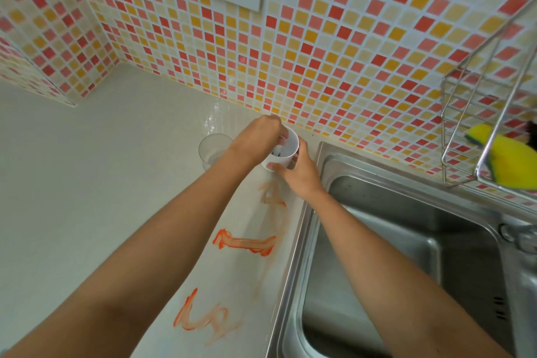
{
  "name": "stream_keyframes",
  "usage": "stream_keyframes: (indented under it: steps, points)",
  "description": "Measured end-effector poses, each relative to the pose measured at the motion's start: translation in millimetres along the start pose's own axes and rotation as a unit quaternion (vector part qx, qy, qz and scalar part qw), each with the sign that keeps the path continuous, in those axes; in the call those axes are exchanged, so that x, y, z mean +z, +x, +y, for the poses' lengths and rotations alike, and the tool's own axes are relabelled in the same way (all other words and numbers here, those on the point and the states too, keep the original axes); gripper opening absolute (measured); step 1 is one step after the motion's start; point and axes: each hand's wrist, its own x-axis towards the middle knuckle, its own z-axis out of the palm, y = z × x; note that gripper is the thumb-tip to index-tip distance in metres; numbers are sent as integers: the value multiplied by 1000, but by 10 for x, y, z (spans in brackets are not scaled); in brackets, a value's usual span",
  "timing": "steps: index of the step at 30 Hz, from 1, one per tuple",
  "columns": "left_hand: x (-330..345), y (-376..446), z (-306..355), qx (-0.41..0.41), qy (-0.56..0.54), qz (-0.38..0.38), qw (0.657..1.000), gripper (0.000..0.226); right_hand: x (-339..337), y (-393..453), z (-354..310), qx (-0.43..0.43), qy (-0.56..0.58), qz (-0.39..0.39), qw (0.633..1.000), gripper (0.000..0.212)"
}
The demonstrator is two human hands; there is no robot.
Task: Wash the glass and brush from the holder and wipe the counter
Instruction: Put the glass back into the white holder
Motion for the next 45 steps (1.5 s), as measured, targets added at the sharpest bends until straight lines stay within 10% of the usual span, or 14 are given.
stream_keyframes:
  steps: [13, 22, 27, 35, 45]
  points:
    - [-24, -325, -43, 8, -24, 85, 996, 43, 5, -32, -84, 8, 22, 26, 999, 88]
    - [-25, -444, -46, -11, -54, 187, 981, 15, -109, -121, -33, 64, 100, 101, 988, 94]
    - [-14, -456, -48, -17, -69, 188, 980, 30, -269, -173, -57, 216, 392, 70, 891, 68]
    - [36, -657, -209, -77, -133, 281, 947, 57, -366, -300, -79, 284, 556, 1, 781, 32]
    - [334, -1247, -858, -239, -229, 195, 923, 118, -242, -131, -442, 177, 460, -1, 870, 66]
